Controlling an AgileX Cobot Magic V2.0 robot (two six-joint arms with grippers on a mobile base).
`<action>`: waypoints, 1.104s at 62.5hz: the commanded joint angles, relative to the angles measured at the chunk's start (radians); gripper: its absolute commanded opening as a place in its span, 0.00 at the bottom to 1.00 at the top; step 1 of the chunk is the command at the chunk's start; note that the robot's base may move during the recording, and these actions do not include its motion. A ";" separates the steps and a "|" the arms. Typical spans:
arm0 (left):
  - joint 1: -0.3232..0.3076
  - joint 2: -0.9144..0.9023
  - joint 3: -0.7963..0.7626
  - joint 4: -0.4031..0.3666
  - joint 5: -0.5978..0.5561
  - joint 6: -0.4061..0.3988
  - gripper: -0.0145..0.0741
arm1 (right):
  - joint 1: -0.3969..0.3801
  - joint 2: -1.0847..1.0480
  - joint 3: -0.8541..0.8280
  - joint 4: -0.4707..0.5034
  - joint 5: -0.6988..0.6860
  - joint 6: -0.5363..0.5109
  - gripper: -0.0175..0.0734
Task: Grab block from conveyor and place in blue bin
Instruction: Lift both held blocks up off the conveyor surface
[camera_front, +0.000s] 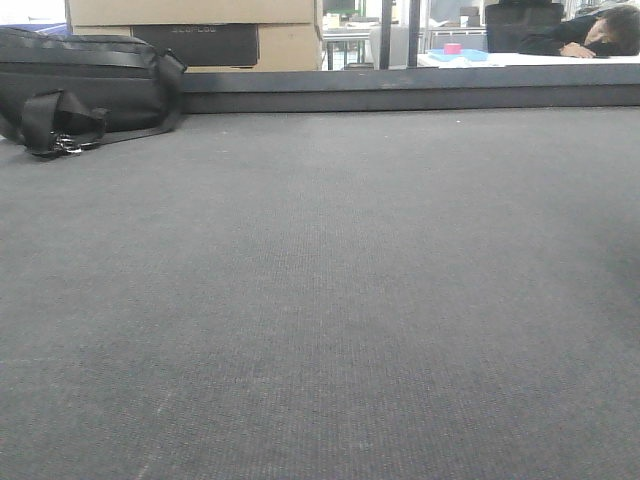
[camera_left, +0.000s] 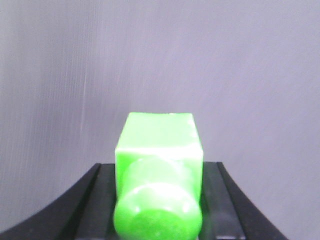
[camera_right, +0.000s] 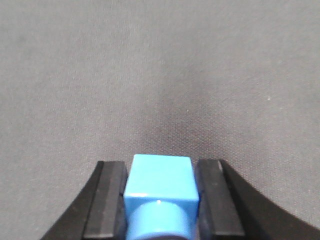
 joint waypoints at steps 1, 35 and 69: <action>-0.008 -0.117 0.100 -0.008 -0.159 -0.011 0.04 | -0.004 -0.121 0.103 0.005 -0.142 -0.007 0.02; -0.006 -0.754 0.433 0.082 -0.369 -0.011 0.04 | -0.004 -0.634 0.273 -0.003 -0.300 -0.007 0.02; -0.006 -0.946 0.433 0.082 -0.371 -0.011 0.04 | -0.004 -0.742 0.273 -0.071 -0.408 -0.007 0.02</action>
